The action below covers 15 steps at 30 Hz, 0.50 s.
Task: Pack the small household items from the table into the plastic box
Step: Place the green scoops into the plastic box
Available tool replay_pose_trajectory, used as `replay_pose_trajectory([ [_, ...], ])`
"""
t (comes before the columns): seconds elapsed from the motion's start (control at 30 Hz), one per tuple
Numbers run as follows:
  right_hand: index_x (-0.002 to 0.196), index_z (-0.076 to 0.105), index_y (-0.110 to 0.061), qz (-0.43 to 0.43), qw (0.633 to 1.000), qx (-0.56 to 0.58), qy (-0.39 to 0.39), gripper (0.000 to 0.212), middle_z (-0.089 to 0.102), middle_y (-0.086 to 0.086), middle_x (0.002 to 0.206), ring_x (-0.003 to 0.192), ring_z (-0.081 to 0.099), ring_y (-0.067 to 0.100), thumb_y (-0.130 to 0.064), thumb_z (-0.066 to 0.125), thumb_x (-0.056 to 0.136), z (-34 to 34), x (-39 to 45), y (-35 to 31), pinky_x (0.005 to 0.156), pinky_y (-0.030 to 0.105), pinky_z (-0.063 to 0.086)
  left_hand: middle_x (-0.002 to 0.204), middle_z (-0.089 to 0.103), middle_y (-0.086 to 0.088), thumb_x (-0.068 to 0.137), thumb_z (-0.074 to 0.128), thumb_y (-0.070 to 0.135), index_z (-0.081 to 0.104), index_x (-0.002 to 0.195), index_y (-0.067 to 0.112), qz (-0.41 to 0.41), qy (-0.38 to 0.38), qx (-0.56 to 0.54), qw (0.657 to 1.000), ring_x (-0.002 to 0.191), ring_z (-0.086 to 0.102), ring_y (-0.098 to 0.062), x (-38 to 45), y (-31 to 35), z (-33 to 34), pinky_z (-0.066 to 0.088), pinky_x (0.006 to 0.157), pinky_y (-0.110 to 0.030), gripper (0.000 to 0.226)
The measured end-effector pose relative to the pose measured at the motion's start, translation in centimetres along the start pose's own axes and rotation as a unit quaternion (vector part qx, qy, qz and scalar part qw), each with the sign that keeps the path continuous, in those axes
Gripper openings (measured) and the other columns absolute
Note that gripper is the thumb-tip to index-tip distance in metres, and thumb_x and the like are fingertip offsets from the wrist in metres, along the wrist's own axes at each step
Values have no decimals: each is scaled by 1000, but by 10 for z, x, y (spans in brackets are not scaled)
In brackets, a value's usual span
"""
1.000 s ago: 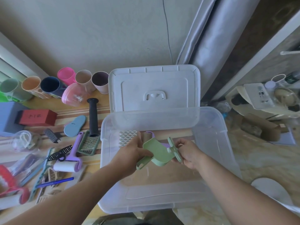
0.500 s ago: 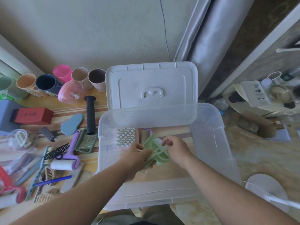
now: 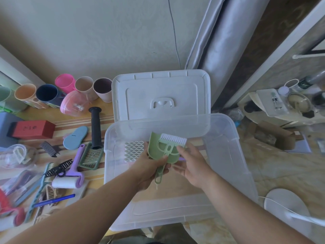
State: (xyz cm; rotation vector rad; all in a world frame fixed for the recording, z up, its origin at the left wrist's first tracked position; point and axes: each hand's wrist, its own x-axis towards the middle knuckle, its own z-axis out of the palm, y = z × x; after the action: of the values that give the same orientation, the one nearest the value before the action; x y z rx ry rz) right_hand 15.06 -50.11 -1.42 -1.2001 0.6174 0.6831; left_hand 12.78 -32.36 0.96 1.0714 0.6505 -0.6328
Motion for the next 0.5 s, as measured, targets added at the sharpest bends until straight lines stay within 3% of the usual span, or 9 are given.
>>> replay_pose_trajectory([
  [0.1,129,65,-26,34,997,-29,-61,25,78,10,114,94,76,32,-32,65,104,6,-17,8,84,46,56,111,77,-9,92,74,11,59,123,20,17,49,-9,999,101,74,-32,5,-8,5,57,97,-52,35],
  [0.2,127,64,-24,27,998,-35,-35,22,77,9,119,100,77,38,-32,60,107,9,-22,16,91,53,60,113,76,-4,82,85,17,58,122,24,26,72,59,995,107,72,-27,4,-17,7,56,95,-46,49],
  [0.3,123,64,-22,10,997,-78,-2,18,79,9,110,96,78,41,-30,60,108,8,-21,19,69,42,61,111,76,-10,82,82,7,66,118,21,43,13,122,991,101,74,-28,2,-19,10,60,86,-47,42],
  [0.37,116,66,-24,-34,985,-170,10,12,80,4,102,89,79,31,-29,62,106,4,-19,18,65,43,63,105,77,-10,83,79,9,70,106,29,46,4,170,984,91,73,-23,-1,-15,11,63,81,-43,32],
  [0.43,116,68,-32,-88,952,-292,9,12,79,-9,103,94,77,14,-33,66,104,-6,-14,10,84,48,64,108,72,-4,79,84,14,58,121,30,66,62,199,976,88,69,-13,-1,-6,4,59,71,-27,52],
  [0.5,125,65,-39,-104,911,-398,-31,23,76,-19,114,105,71,4,-38,66,102,-17,-9,0,97,42,58,114,64,8,72,88,25,39,139,37,127,111,288,943,97,67,-10,3,2,-12,60,74,-28,84],
])
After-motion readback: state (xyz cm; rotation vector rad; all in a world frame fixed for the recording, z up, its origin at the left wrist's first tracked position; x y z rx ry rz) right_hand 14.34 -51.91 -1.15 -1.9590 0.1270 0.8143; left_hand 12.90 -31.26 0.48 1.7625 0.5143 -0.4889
